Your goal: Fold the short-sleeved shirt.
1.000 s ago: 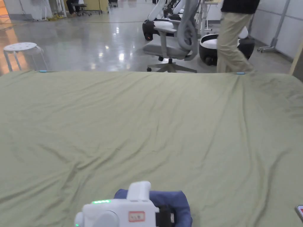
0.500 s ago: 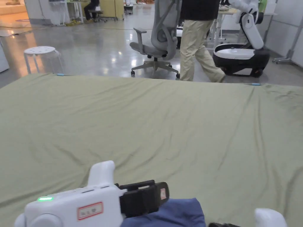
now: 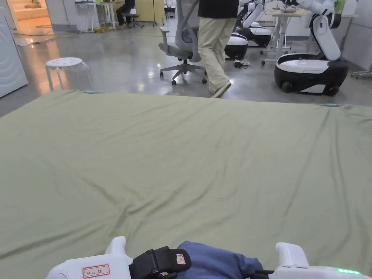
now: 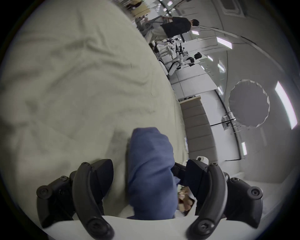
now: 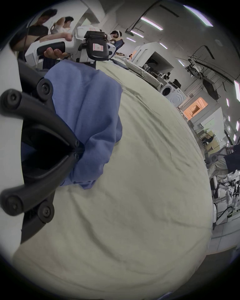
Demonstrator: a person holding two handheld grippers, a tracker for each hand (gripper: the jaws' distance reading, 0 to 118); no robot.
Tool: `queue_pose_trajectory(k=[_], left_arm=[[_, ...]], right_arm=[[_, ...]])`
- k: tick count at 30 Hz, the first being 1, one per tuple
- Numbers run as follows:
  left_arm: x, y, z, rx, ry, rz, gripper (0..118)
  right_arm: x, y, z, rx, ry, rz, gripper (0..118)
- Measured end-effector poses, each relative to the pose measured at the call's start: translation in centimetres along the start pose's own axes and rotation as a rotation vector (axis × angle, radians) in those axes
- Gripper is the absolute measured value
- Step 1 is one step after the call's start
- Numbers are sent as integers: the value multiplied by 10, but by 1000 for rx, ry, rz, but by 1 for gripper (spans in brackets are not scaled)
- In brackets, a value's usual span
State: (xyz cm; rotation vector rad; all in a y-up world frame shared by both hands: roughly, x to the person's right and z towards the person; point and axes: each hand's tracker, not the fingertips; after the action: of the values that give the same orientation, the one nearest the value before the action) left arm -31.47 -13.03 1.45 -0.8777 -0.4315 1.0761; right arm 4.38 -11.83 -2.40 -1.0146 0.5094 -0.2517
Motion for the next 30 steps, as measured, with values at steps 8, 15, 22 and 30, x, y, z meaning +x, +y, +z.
queue_pose_trajectory(k=[8,15,22,30], left_arm=[[-9,-1,-28,-39,7,-3,33],[-3,25,29,32,-53,-5,32],[-30,114,228,319,298,-91,32],[-90,177,311,461,416,56,36]], right_arm=[[-19,-17,2,66,-89,122,0],[-25,-21,53,364,106,37,0],[-22,-34,94,335,184,-45,0],[-18,-48,84,288,132,-112,0]])
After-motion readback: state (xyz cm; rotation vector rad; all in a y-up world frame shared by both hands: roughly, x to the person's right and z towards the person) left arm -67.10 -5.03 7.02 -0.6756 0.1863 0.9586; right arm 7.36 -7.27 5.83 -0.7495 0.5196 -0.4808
